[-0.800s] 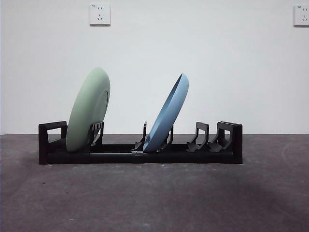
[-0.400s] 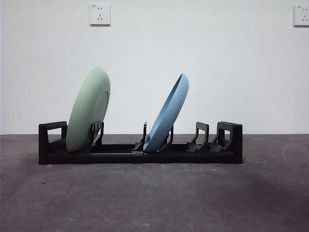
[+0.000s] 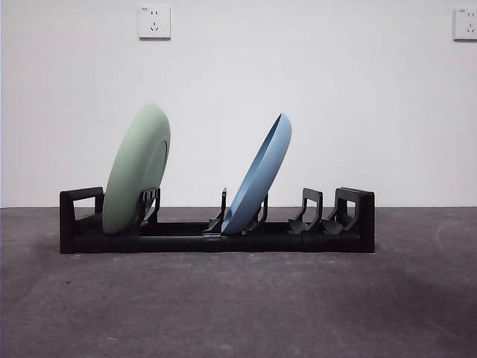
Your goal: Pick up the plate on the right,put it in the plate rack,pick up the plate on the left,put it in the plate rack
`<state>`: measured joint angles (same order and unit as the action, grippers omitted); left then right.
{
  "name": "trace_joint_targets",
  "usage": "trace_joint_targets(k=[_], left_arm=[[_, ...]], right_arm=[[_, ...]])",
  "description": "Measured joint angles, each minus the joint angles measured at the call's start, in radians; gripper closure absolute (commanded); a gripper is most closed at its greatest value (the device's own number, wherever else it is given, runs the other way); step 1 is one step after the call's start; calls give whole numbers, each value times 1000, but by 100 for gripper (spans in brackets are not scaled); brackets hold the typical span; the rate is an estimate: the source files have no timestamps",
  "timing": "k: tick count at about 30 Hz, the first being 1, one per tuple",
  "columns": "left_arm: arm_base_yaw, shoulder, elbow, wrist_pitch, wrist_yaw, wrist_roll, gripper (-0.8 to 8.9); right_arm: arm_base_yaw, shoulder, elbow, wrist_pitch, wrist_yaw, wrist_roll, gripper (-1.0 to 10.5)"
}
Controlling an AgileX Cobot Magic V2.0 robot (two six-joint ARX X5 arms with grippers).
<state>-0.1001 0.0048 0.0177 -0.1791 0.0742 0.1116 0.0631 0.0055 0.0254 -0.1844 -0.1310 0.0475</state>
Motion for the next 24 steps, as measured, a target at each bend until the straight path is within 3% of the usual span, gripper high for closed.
trace_joint_targets(k=[5,24], left_arm=[[0,0,0,0,0,0,817],[0,0,0,0,0,0,817]], right_arm=[[0,7,0,0,22,35,944],[0,7,-1,-1,29,43,944]])
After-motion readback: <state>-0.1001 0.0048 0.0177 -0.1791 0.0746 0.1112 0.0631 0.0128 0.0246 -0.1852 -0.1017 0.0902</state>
